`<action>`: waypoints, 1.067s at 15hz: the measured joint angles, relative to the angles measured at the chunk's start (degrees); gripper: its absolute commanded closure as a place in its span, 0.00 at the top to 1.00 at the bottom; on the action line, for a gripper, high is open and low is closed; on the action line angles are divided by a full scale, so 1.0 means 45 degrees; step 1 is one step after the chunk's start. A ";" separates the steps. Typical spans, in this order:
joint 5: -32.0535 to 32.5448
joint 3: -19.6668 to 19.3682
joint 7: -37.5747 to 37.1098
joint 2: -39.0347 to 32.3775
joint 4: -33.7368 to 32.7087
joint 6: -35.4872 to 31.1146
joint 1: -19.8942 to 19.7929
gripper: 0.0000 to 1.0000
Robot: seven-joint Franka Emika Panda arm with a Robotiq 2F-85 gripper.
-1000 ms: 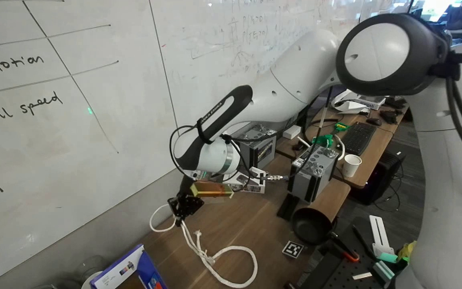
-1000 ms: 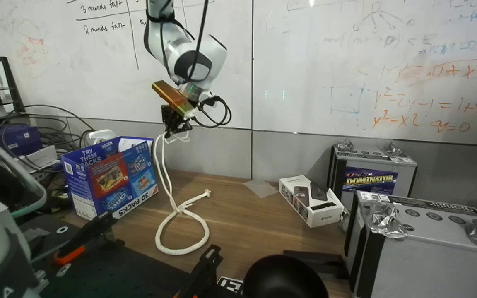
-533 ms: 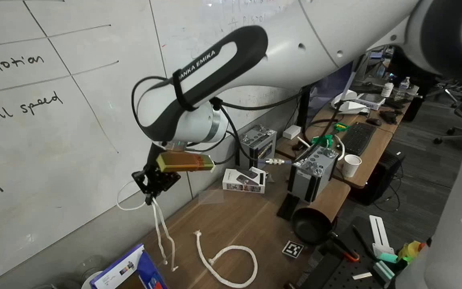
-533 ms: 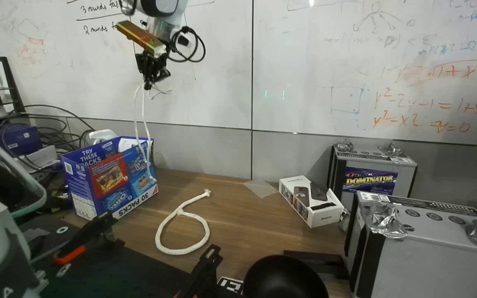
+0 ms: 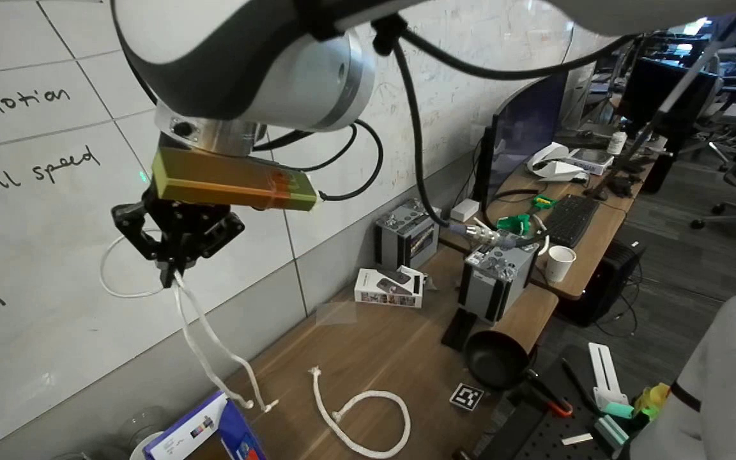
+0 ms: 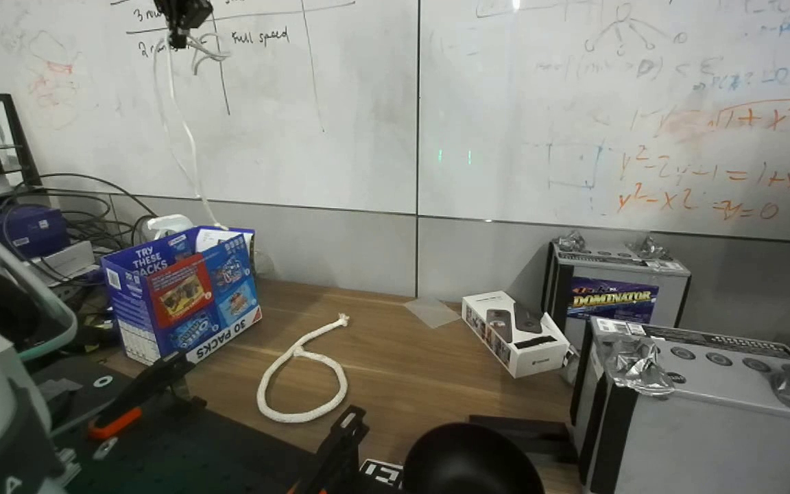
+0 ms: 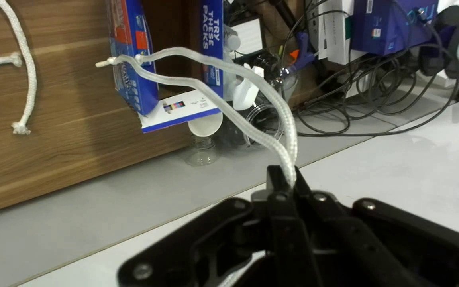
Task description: Put the ropes in the box
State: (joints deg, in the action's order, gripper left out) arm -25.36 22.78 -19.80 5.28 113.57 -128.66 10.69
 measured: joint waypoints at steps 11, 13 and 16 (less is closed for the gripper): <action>0.0614 0.0012 -0.0630 -0.1721 -0.0878 0.0604 0.1510 0.02; 0.0655 -0.0035 -0.0505 -0.2298 -0.1076 0.0597 0.1515 0.02; 0.0492 -0.0155 -0.0115 -0.2928 -0.1324 0.0596 0.1514 0.02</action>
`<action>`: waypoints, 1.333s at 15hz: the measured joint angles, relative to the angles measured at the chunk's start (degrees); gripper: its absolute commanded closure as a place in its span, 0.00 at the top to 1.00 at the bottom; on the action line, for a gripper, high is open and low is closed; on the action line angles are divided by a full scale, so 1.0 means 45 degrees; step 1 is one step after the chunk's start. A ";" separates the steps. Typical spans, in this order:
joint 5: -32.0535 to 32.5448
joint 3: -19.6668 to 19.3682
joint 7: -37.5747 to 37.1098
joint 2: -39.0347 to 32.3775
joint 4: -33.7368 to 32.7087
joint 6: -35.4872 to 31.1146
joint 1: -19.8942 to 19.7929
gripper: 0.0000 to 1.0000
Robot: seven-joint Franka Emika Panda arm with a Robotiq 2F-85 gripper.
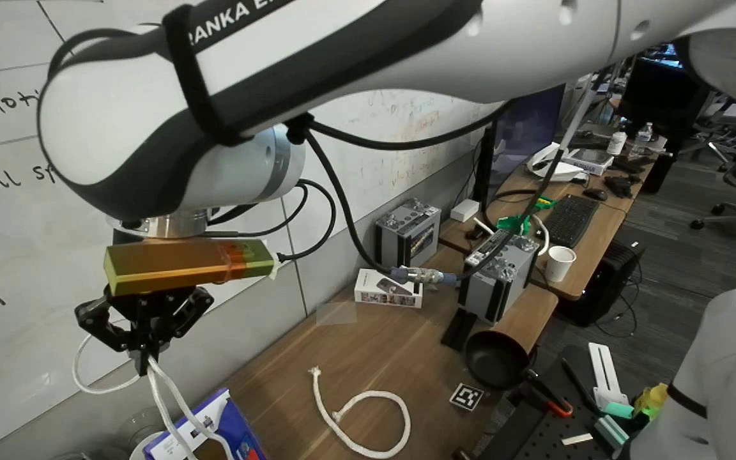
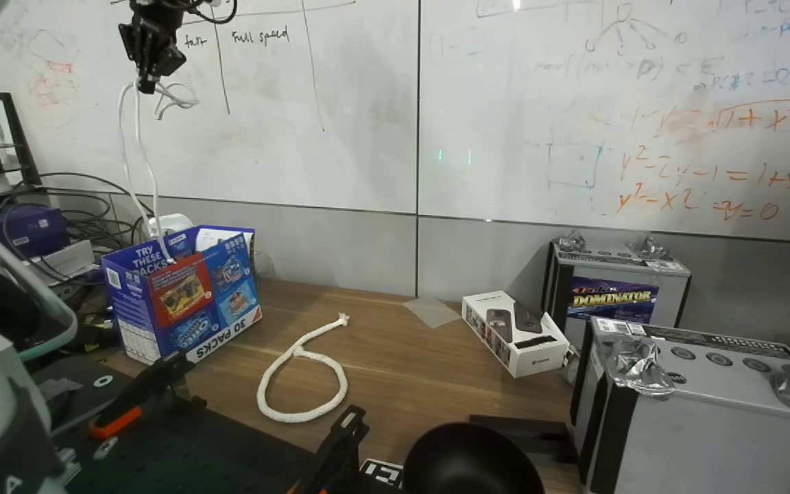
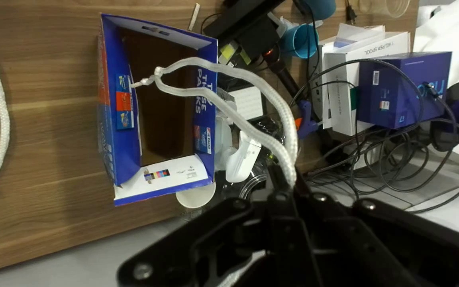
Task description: Put the ropes in the box
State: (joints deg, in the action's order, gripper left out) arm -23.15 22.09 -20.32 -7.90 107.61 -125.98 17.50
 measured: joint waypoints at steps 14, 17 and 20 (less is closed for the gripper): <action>-0.1661 -0.0117 0.3153 -0.1128 0.1653 -0.2286 -0.0003 0.02; -0.1661 -0.0062 0.3585 -0.1465 0.2121 -0.3239 0.0002 0.02; -0.1661 0.0026 0.3798 -0.1914 0.2352 -0.3927 0.0015 0.02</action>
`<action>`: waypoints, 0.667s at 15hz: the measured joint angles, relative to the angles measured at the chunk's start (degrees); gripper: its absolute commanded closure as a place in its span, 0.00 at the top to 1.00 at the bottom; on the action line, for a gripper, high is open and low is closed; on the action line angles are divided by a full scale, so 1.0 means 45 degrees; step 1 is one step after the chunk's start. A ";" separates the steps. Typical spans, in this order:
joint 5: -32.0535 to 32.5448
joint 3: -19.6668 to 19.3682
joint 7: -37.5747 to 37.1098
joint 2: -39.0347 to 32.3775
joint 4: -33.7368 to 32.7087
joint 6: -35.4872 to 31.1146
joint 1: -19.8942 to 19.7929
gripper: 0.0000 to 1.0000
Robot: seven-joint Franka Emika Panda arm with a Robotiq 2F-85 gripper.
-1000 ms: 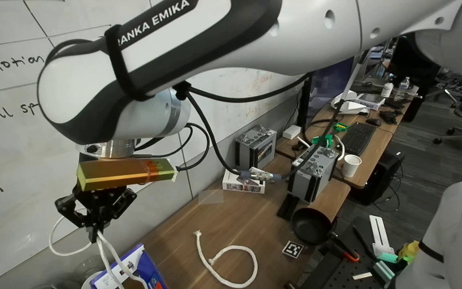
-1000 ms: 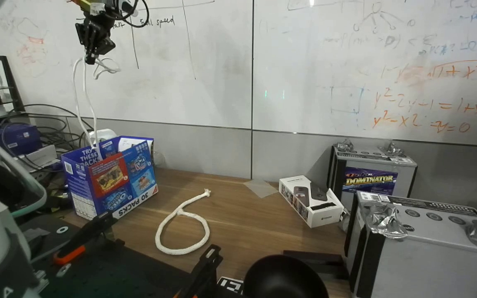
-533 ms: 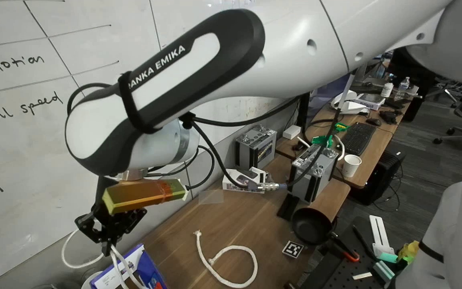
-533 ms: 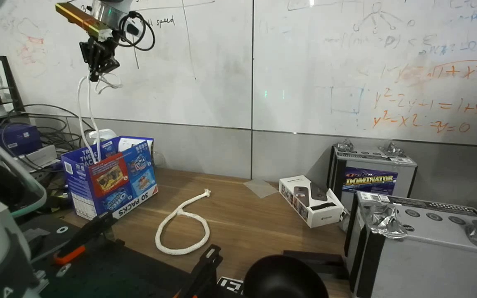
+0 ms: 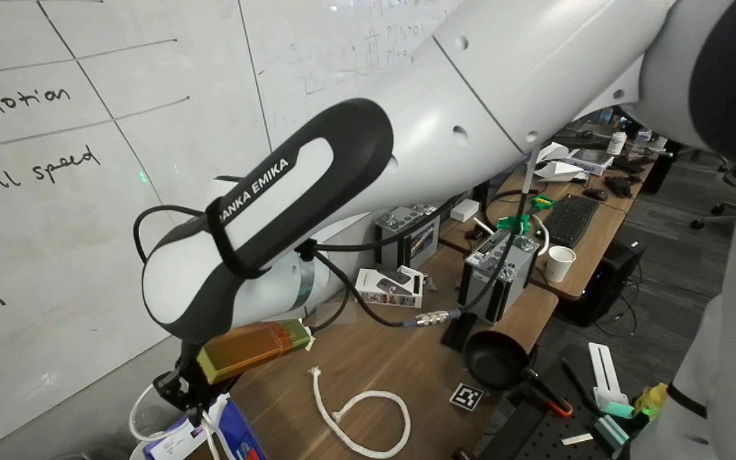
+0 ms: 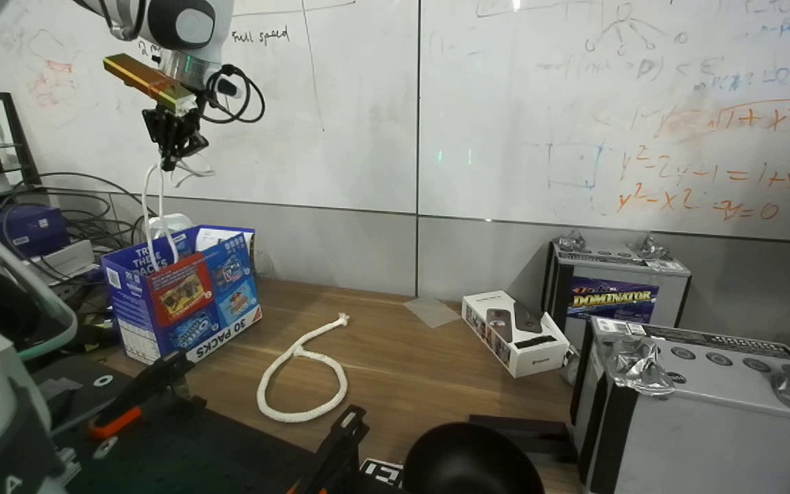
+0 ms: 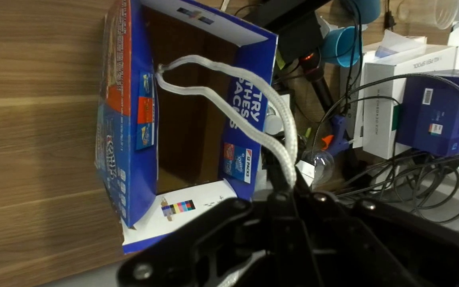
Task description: Put the ropes in the box
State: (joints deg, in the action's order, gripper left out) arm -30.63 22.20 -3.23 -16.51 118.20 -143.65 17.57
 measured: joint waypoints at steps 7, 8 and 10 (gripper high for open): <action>0.0050 0.0179 0.0141 -0.1461 -0.0003 -0.0947 0.0214 0.02; 0.0058 0.0184 0.0152 -0.1627 -0.0022 -0.1003 0.0216 0.02; 0.0061 0.0183 0.0168 -0.1903 -0.0078 -0.1093 0.0214 0.01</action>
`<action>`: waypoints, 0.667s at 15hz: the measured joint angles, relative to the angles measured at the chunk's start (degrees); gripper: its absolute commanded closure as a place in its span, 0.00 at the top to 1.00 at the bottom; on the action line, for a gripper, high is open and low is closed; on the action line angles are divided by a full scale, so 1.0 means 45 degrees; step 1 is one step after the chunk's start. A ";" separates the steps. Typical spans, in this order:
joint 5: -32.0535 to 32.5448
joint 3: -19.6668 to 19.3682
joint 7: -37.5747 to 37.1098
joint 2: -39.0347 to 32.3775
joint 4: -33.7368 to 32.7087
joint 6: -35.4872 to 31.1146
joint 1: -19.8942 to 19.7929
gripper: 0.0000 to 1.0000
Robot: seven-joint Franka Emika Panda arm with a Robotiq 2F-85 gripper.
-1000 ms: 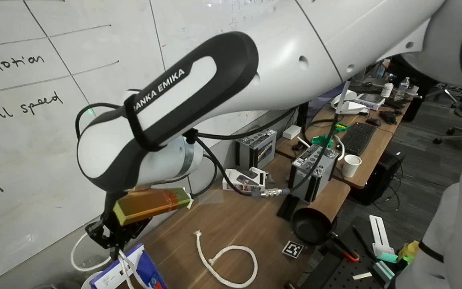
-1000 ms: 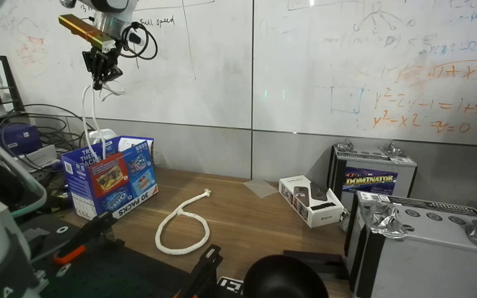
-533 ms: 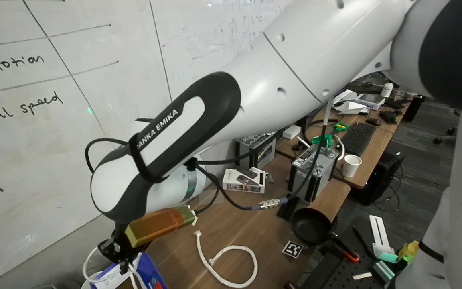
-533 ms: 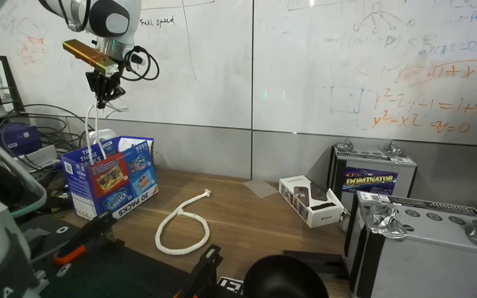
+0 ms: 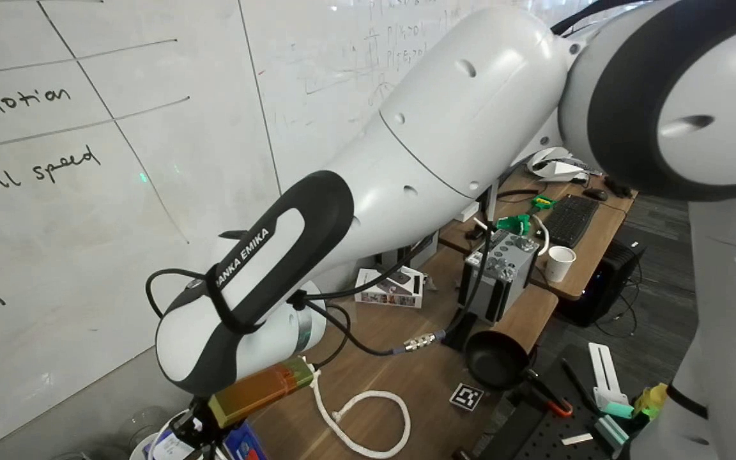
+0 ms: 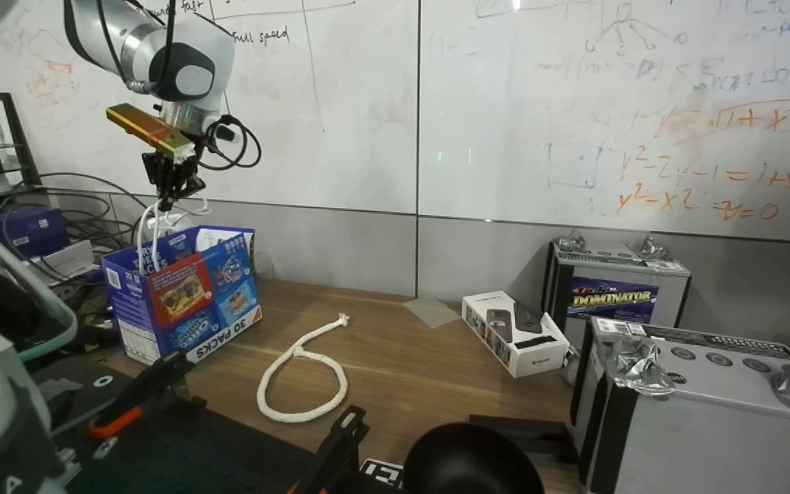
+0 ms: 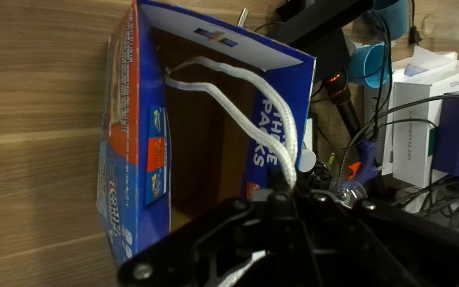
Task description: Put the ropes in the box
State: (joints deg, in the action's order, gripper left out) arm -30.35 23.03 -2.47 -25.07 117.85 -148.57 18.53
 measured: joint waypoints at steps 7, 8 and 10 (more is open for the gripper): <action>0.0115 -0.0001 0.0011 -0.0563 -0.0316 -0.0082 -0.0017 0.37; 0.0173 -0.0005 0.0011 -0.0604 -0.0349 -0.0082 -0.0017 0.44; 0.0284 -0.0030 0.0011 -0.0658 -0.0398 -0.0081 -0.0020 0.60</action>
State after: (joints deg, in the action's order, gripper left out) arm -29.08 22.89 -2.42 -28.03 116.05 -148.93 18.44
